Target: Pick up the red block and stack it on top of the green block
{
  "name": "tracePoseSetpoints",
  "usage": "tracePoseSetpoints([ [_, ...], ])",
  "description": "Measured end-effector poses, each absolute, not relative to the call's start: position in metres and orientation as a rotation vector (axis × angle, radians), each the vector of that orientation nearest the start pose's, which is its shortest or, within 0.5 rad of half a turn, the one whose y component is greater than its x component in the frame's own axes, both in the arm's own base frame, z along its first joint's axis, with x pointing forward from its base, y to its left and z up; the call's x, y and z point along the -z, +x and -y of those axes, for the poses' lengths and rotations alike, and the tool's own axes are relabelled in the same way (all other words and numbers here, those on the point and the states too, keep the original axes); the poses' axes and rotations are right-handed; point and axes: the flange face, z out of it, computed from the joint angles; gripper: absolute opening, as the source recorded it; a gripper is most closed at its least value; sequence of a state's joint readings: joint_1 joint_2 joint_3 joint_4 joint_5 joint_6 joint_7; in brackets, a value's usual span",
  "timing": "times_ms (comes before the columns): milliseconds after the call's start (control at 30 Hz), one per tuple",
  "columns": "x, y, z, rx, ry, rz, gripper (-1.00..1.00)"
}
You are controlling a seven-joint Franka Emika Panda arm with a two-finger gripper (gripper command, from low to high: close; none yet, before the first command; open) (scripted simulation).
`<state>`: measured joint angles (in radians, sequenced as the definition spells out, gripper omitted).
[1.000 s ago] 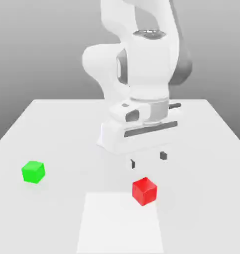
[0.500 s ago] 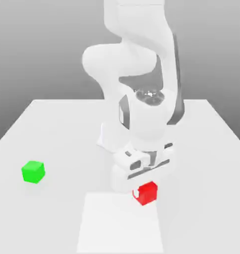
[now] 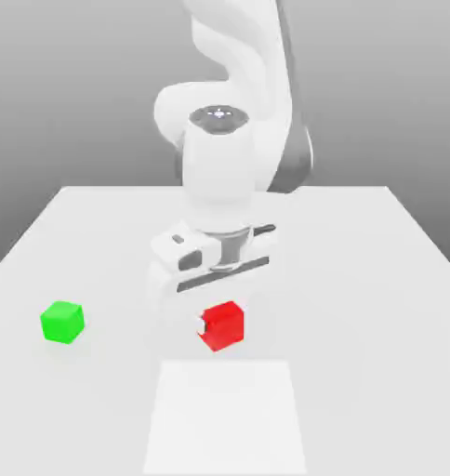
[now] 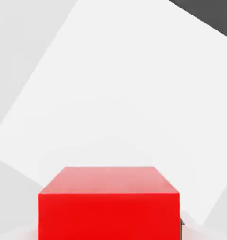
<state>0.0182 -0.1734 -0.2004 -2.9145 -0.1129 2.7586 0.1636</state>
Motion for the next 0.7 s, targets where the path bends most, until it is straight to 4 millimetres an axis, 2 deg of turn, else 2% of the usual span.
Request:
tracePoseSetpoints([
  [100,-0.237,0.331,0.098,0.028,-3.129,-0.386,-1.00],
  [233,-0.243,0.311,0.156,0.026,-3.129,-0.401,-1.00],
  [367,-0.247,0.280,0.211,0.018,-3.125,-0.418,-1.00],
  [500,-0.248,0.239,0.259,0.006,-3.116,-0.434,-1.00],
  [567,-0.246,0.221,0.276,0.001,-3.110,-0.440,-1.00],
  [700,-0.237,0.215,0.281,0.010,-3.095,-0.438,-1.00],
])
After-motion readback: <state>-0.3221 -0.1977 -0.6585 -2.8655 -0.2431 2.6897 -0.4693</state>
